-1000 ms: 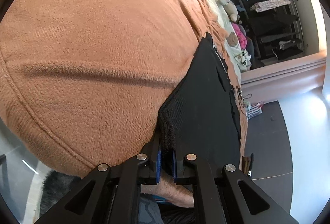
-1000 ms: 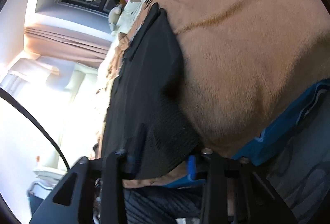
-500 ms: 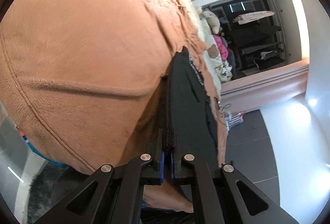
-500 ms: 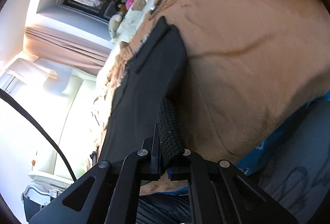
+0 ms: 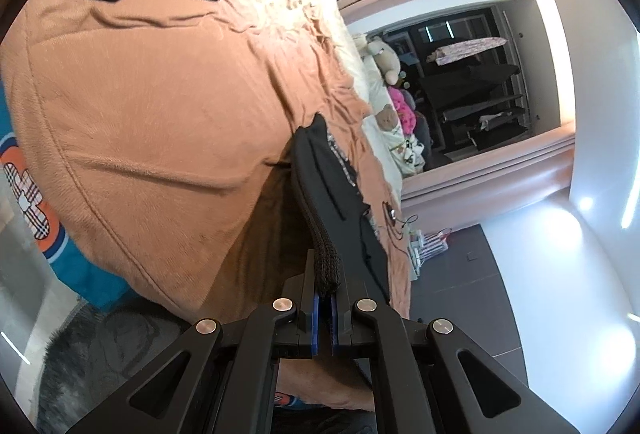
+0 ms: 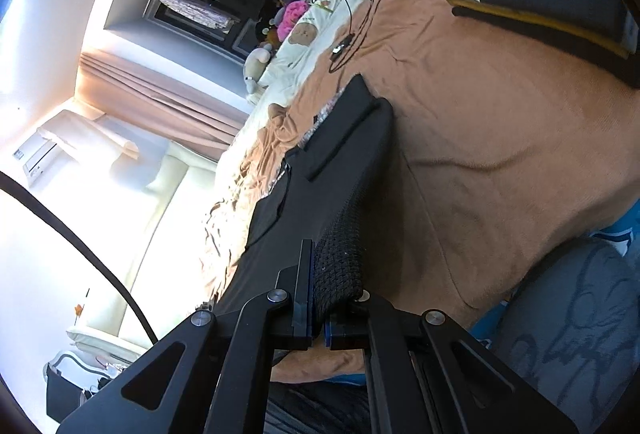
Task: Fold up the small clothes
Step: 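Lift the held hem with both grippers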
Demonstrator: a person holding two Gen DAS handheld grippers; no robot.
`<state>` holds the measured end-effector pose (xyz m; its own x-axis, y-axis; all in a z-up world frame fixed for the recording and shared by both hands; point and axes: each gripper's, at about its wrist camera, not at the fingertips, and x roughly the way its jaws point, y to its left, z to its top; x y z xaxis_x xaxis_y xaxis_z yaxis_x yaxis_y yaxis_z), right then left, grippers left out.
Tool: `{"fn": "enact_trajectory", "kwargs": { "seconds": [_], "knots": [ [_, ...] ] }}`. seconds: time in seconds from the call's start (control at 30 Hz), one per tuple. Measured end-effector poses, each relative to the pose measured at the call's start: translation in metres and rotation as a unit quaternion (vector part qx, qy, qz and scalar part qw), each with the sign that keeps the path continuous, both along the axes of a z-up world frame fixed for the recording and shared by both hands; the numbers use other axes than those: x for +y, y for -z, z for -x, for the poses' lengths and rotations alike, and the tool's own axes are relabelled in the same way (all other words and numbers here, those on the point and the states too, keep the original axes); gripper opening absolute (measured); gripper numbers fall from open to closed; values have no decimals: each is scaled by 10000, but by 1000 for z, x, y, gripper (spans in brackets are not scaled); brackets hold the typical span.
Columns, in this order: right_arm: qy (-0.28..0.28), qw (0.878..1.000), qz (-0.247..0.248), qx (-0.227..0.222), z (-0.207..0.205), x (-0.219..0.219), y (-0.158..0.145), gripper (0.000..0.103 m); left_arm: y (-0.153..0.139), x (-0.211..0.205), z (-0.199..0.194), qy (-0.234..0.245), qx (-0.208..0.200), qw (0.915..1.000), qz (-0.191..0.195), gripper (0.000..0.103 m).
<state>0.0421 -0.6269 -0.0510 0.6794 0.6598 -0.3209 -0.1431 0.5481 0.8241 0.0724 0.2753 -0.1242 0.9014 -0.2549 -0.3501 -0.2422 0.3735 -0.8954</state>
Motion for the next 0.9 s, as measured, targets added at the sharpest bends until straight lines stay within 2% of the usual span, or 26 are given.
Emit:
{"fn": "enact_trajectory", "kwargs": {
  "seconds": [0.43,0.9],
  "knots": [
    [-143,9999,30,-69,16,-14,-23,0,-35,-16,53,-131,-174,9997,-114,3],
    [-297,9992,-136,-225,20,-35,-31,0,-67,-30,87,-221,-501,9981,-270,3]
  ]
}}
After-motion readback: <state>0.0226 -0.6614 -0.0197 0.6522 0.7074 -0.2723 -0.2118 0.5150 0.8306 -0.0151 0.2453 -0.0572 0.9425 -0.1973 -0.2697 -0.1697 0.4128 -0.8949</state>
